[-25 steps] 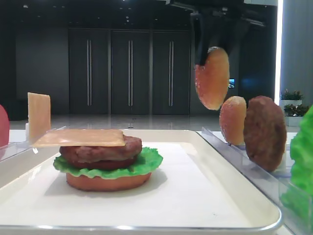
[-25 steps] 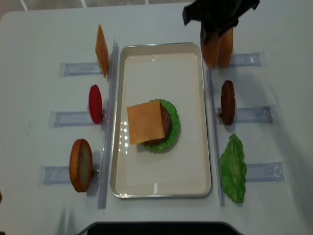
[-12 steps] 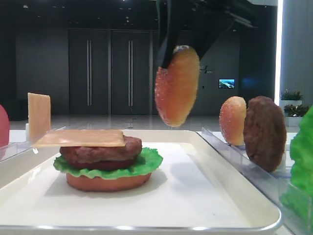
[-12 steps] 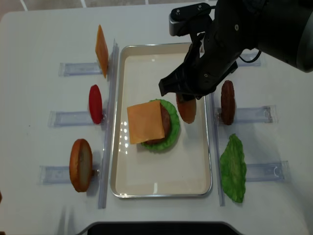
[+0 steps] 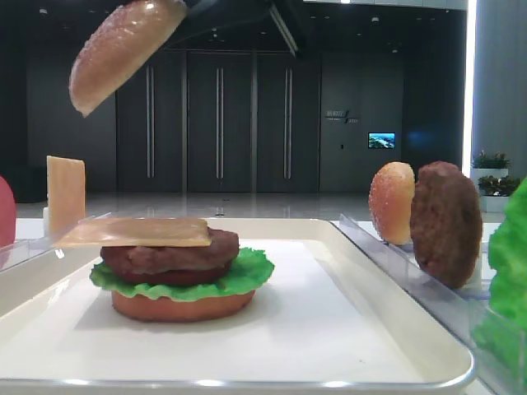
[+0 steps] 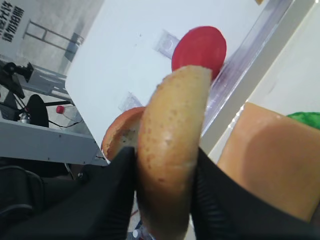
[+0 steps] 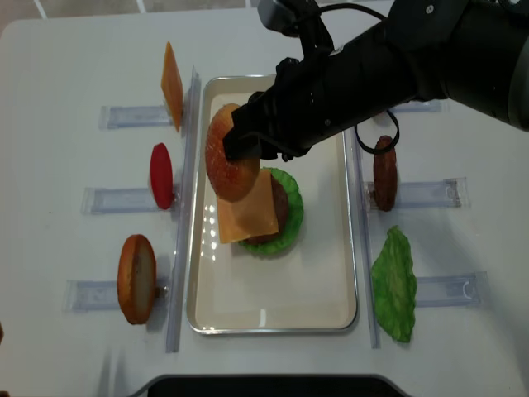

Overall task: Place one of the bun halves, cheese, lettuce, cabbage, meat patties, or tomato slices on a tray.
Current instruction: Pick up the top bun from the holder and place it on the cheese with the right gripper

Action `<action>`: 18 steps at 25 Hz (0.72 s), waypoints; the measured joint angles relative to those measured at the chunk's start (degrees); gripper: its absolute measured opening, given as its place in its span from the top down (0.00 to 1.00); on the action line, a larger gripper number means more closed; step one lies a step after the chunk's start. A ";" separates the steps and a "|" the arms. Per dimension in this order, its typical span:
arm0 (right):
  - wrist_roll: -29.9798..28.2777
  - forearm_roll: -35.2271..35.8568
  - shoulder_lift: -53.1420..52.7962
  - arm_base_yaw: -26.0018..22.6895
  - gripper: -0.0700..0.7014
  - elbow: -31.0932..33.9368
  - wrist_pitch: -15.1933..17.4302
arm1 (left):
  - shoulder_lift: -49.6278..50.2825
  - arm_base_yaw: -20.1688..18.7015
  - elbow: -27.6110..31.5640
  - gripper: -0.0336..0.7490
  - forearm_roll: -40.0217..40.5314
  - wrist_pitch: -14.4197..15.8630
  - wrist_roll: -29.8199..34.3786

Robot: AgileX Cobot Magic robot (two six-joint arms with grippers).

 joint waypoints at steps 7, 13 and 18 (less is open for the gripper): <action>-6.14 4.51 3.45 -0.20 0.61 3.50 -1.58 | 0.00 0.00 0.00 0.77 0.00 0.00 0.00; -7.32 4.88 8.04 -0.20 0.61 3.83 -2.13 | 0.00 0.00 0.07 0.77 0.00 0.00 0.00; -7.59 5.50 9.33 -0.20 0.61 3.83 -2.13 | 0.00 0.00 0.07 0.77 0.00 0.00 0.00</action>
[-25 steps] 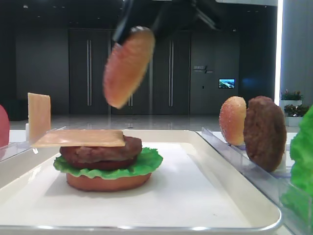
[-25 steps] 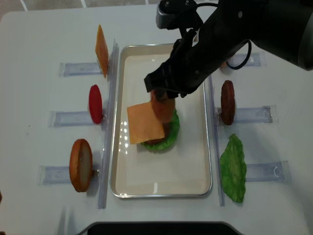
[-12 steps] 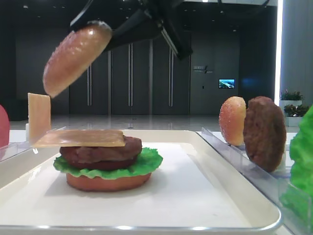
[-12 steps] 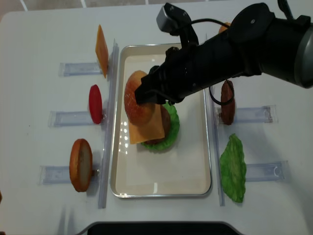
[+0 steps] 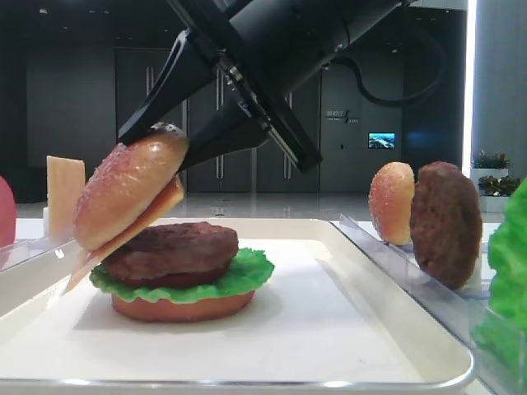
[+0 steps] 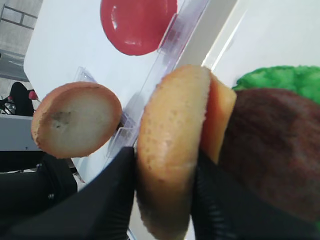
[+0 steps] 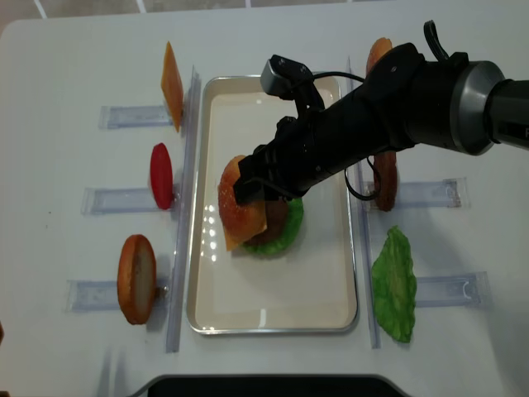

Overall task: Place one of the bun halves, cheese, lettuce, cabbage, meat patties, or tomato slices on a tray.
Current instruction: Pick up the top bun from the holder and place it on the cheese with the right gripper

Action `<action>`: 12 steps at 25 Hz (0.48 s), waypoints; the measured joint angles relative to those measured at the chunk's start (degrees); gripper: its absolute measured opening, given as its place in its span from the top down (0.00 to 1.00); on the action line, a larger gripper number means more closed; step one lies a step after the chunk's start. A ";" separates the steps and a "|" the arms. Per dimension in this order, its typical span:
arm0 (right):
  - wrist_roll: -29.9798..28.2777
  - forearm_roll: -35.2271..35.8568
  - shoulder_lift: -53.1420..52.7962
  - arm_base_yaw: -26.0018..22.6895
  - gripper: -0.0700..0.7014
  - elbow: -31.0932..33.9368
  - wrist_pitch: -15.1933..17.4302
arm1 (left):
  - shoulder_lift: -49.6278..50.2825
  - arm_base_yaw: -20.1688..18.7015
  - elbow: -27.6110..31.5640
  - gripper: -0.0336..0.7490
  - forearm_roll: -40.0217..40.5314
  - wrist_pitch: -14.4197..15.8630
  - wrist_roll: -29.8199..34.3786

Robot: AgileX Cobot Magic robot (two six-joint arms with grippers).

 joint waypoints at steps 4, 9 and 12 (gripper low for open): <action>0.05 0.20 0.41 0.00 0.61 0.00 -0.12 | 0.00 0.00 0.00 0.77 0.00 0.00 0.00; 0.05 0.20 0.41 -0.75 0.61 0.00 0.70 | 0.00 0.00 0.00 0.77 0.00 0.00 0.00; 0.00 0.13 0.41 -2.29 0.58 0.00 2.53 | 0.00 0.00 0.00 0.77 0.00 0.00 0.00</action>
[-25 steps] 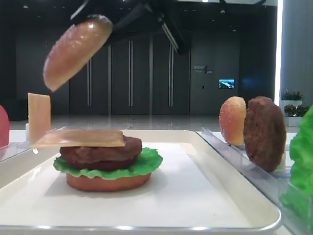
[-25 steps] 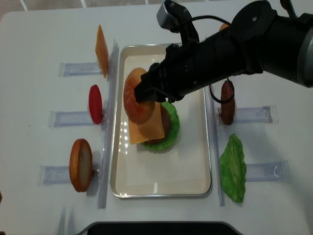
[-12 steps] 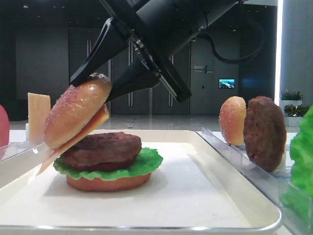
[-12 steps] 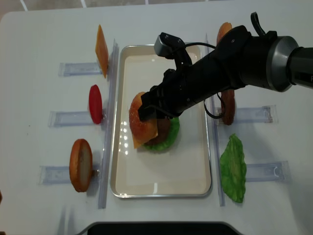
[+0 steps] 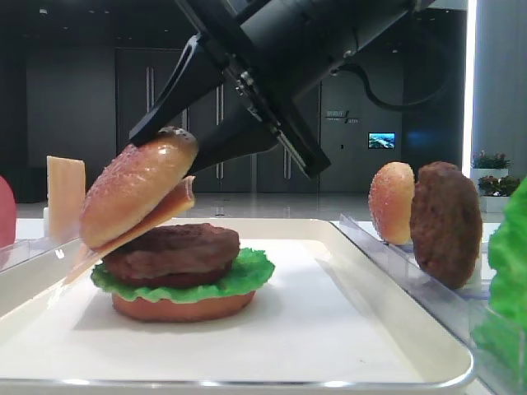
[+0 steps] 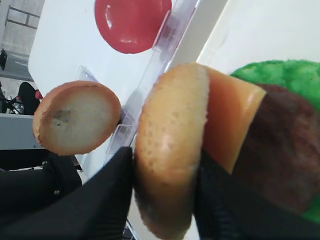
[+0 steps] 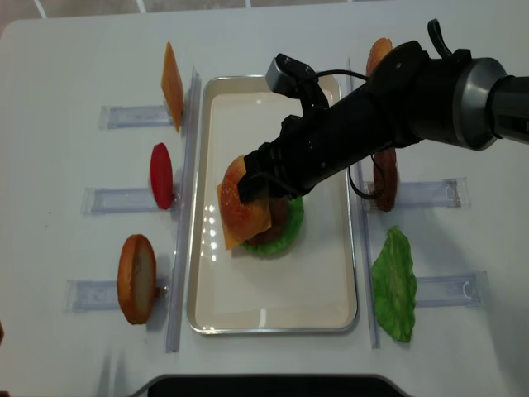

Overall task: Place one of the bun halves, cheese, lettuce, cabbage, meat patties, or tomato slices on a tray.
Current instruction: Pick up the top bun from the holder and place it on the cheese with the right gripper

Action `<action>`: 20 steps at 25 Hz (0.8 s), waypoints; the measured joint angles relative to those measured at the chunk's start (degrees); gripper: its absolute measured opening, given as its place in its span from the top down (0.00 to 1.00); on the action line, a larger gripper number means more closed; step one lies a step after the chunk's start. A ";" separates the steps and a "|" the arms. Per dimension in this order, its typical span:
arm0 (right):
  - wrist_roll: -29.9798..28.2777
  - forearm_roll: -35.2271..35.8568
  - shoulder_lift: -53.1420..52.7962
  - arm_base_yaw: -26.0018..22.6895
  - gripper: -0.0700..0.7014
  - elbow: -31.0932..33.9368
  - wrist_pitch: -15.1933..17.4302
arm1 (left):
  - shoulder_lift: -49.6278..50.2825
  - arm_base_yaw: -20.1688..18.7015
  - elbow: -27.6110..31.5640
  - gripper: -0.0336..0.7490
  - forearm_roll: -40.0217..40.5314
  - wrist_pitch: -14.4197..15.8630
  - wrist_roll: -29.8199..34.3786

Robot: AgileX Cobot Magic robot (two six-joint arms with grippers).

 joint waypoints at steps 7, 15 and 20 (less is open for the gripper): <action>-0.09 -2.53 0.00 -3.17 0.42 0.00 1.81 | 0.00 0.00 0.00 0.77 0.00 0.00 0.00; 4.75 -13.23 -3.83 -3.17 0.35 -3.15 0.99 | 0.00 0.00 0.00 0.77 0.00 0.00 0.00; 31.33 -40.20 -7.22 -3.17 0.35 -13.71 3.27 | 0.00 0.00 0.00 0.77 0.00 0.00 0.00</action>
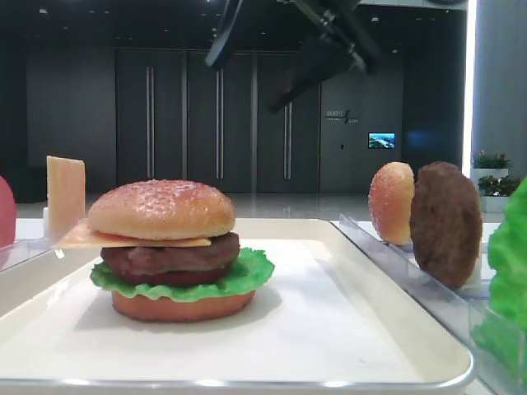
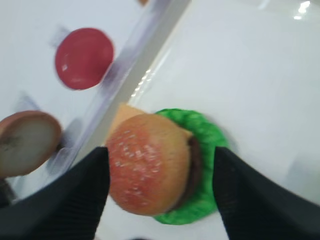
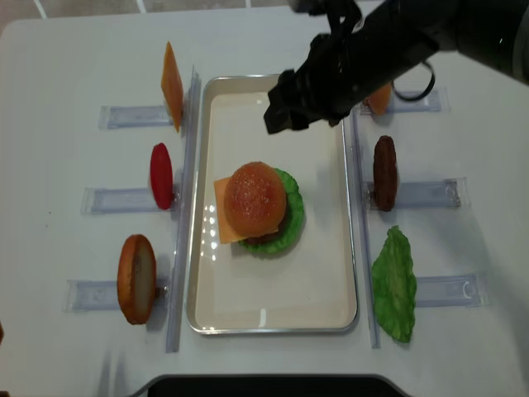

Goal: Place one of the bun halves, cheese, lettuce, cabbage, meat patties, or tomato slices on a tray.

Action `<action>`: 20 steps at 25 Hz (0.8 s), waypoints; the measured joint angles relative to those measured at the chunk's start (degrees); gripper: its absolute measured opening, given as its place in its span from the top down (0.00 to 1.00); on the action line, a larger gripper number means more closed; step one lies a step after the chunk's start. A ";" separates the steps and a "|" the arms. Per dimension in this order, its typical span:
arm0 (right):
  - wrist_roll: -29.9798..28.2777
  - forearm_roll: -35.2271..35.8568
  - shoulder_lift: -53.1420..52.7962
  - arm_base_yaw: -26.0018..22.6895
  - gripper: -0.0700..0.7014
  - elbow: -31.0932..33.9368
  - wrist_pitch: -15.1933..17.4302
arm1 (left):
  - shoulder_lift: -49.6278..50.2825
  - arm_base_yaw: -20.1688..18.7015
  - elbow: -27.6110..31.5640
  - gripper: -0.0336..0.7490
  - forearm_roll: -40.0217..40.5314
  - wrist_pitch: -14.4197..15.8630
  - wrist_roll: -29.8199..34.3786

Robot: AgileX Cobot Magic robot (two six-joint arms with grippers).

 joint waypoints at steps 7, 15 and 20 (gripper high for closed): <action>28.37 -44.00 -0.19 -8.61 0.36 -5.99 8.83 | 0.00 0.00 0.00 0.78 0.00 0.00 0.00; 22.45 -43.70 -0.75 -33.48 0.36 -6.07 17.40 | 0.00 0.00 0.00 0.84 0.00 0.00 0.00; 19.65 -39.35 -9.97 -35.29 0.36 5.73 17.15 | 0.00 0.00 0.00 0.85 0.00 0.00 0.00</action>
